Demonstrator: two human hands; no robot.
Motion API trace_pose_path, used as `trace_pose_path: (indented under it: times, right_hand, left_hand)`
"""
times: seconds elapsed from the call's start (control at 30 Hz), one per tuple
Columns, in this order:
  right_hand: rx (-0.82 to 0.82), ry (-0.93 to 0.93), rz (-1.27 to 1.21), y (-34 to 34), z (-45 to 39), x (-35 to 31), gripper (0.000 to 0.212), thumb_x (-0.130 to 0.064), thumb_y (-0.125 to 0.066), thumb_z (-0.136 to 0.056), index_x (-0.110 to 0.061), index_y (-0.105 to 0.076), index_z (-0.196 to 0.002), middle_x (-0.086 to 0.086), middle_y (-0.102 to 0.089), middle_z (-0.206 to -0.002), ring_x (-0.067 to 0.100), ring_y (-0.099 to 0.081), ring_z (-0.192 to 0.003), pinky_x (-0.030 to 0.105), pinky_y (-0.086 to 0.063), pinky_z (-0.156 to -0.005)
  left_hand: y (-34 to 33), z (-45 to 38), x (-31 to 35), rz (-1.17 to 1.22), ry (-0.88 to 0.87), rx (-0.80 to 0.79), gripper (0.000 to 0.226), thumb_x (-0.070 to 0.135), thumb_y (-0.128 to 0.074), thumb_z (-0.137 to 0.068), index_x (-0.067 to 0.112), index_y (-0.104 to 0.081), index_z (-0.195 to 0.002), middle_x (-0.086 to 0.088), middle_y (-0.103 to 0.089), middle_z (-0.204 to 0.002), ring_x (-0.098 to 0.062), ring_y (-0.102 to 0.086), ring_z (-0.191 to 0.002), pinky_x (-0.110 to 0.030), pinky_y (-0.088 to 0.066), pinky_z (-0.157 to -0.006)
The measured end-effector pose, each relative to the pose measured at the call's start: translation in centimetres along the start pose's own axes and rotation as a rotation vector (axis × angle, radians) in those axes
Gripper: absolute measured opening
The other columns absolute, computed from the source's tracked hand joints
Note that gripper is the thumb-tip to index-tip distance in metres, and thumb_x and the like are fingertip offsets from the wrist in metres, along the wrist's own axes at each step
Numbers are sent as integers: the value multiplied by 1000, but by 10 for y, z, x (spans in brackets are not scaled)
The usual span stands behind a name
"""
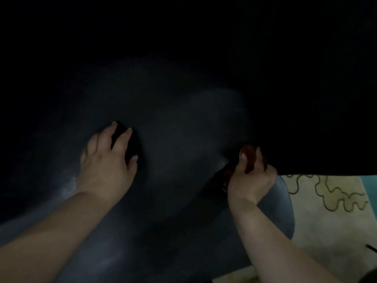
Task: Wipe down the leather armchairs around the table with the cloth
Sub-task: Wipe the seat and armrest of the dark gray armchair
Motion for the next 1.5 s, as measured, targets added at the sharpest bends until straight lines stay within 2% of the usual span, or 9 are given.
trace_pose_path:
  times: [0.1, 0.2, 0.27, 0.43, 0.93, 1.07, 1.2, 1.4, 1.5]
  right_hand:
    - [55, -229, -120, 4, -10, 6, 48, -39, -51, -98, -21, -48, -142, 6, -39, -139, 26, -41, -130, 28, -31, -109]
    - [101, -356, -277, -2, -27, 0, 47, -39, -53, -98, -23, -49, -141, 2, -38, -142, 20, -44, -129, 3, -29, -94]
    - [98, -401, -235, -7, -39, -11, 48, -44, -49, -98, -28, -45, -143, 2, -38, -144, 21, -44, -128, 6, -26, -87]
    - [0, -253, -6, -22, -57, -27, 47, -47, -45, -98, -31, -43, -141, 9, -36, -141, 32, -39, -128, 47, -37, -106]
    - [-107, 104, -68, -73, -81, -114, 40, -37, -50, -98, -25, -53, -136, 10, -36, -138, 28, -44, -122, 28, -32, -108]
    - [-172, 155, -186, -92, -67, -150, 34, -33, -53, -97, -22, -57, -129, 1, -41, -121, 24, -47, -115, -1, -25, -94]
    - [-354, 504, -40, -120, -16, -194, 38, -36, -54, -93, -30, -58, -130, 11, -45, -129, 32, -44, -114, 36, -38, -99]
    - [-467, 743, -36, -128, 27, -206, 38, -35, -59, -93, -29, -59, -131, 8, -47, -124, 29, -46, -110, 40, -42, -96]
    - [-312, 692, -131, -111, 0, -199, 38, -30, -65, -89, -22, -63, -127, 14, -52, -115, 31, -52, -105, 38, -43, -96]
  left_hand:
    - [-3, -3, 3, -31, -2, -2, 64, 30, -66, -85, 19, -42, -143, -12, -30, -150, -36, -28, -129, -56, -31, -102]
    - [-4, -6, 4, -42, -9, 18, 63, 28, -67, -83, 18, -44, -141, -13, -33, -148, -38, -30, -126, -58, -32, -101]
    - [-5, -8, 4, -44, -14, 38, 63, 26, -69, -82, 16, -46, -140, -15, -35, -147, -39, -31, -125, -59, -32, -100]
    - [-9, -10, 2, -36, -37, 70, 65, 25, -71, -80, 16, -47, -139, -16, -37, -145, -40, -33, -122, -60, -31, -98]
    - [-2, -19, -13, 27, -51, 99, 58, 39, -52, -79, 23, -52, -135, -10, -39, -143, -36, -35, -123, -56, -31, -96]
    - [6, -25, -24, 52, 8, 116, 58, 39, -52, -78, 21, -53, -134, -11, -38, -144, -36, -33, -123, -56, -30, -98]
    - [13, -23, -40, 56, 61, 114, 60, 40, -50, -79, 21, -51, -136, -11, -37, -145, -36, -32, -126, -56, -29, -98]
    - [18, -12, -58, 56, 98, 90, 61, 40, -51, -79, 21, -50, -137, -11, -36, -146, -37, -32, -126, -60, -31, -97]
    - [15, -10, -62, 55, 105, 101, 57, 38, -55, -84, 22, -49, -138, -10, -35, -147, -37, -31, -127, -61, -31, -98]
Point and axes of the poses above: each hand's wrist, its own z-axis away from the middle knuckle, its own y-axis out of the back of the hand, x = y × z, the point moved 1 cm from there along -z, towards the middle knuckle
